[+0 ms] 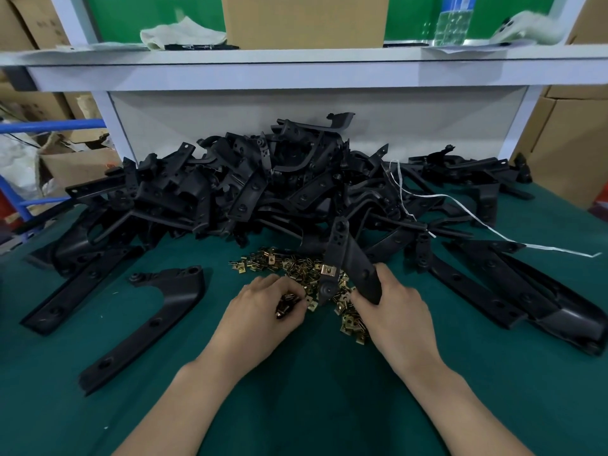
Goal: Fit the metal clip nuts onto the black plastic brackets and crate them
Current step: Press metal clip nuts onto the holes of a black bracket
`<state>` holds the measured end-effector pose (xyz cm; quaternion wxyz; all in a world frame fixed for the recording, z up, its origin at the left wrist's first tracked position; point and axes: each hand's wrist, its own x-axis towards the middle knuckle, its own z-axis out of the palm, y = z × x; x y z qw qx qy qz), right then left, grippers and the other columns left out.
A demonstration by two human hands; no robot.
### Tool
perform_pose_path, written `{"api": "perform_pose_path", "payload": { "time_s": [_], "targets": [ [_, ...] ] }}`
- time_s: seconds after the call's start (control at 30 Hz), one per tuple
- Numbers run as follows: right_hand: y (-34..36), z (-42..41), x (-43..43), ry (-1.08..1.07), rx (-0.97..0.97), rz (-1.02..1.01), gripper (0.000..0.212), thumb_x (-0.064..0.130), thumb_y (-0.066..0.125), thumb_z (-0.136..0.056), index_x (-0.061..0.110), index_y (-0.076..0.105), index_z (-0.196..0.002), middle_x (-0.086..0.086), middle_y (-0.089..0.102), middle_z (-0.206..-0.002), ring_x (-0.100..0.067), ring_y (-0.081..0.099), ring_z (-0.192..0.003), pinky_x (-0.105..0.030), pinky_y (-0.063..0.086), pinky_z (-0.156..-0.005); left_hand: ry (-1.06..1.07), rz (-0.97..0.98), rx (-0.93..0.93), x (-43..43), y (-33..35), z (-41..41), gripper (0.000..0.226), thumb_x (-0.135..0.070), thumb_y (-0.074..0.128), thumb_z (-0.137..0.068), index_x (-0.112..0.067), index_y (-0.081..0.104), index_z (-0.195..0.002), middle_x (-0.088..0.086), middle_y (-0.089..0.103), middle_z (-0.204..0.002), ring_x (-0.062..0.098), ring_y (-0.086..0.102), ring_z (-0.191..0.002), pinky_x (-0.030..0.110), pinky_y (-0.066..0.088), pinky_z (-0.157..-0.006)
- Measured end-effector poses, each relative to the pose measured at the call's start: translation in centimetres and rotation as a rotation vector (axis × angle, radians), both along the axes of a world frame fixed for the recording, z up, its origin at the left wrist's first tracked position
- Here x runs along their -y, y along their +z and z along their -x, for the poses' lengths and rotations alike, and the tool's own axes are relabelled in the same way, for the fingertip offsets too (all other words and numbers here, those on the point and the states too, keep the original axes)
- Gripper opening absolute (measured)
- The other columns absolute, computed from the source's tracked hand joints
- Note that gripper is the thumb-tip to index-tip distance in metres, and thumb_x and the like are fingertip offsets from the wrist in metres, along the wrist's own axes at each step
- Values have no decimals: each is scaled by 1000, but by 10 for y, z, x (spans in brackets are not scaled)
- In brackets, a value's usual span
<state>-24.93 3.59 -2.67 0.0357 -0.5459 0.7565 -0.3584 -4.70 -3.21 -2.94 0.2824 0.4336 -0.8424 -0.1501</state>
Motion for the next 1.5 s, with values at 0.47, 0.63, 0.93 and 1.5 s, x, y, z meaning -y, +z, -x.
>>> {"api": "perform_pose_path", "payload": {
  "time_s": [0.47,0.63,0.93,1.5],
  "targets": [
    [2,0,-1,21,-27,-12,20,42,63,-89,29,48,-95,9,53,-60,-18,55,-59,-36,39,-54,183,42,-72,4,0,2,13,-34,60,-99,-25,67,-106,-12,66,-99,14,65,-84,40,54,-71],
    [2,-1,-2,29,-31,4,19,42,63,-90,29,50,-98,11,53,-60,-14,54,-57,-35,39,-53,213,125,-68,1,2,3,16,-35,54,-101,-21,62,-104,-11,63,-98,17,62,-73,42,53,-62],
    [2,-2,-2,31,-40,1,21,42,63,-89,30,47,-96,13,51,-61,-11,49,-56,-34,37,-51,144,182,-81,-5,6,4,38,-46,37,-100,-19,61,-108,-12,64,-99,14,62,-77,39,52,-61],
    [2,-2,-2,36,-38,7,24,43,65,-88,32,45,-94,13,48,-61,-22,47,-60,-35,35,-55,51,319,-57,3,-5,4,15,-33,48,-101,-24,60,-105,-18,60,-99,6,53,-88,23,40,-78]
  ]
}}
